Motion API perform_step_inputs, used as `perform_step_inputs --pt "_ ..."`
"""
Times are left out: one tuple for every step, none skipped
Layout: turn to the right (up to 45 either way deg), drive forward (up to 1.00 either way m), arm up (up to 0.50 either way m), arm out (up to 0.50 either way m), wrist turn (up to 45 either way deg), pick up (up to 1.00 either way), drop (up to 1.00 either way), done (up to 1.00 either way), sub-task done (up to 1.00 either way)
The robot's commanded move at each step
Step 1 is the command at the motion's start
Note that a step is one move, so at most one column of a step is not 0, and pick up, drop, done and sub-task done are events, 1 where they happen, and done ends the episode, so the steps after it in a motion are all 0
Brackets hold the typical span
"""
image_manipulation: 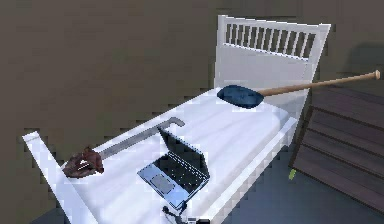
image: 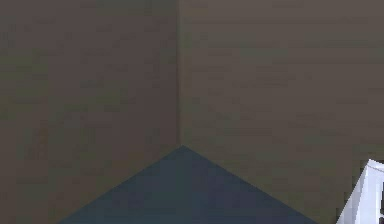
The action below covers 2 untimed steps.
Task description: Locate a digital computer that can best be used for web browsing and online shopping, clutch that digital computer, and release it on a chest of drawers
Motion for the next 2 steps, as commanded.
perform_step_inputs --pt "0.0 0.00 0.10 0.00 0.0 0.00 0.00 0.00 0.00" --pt "0.0 0.00 0.50 0.00 0.0 0.00 0.00 0.00 0.00"
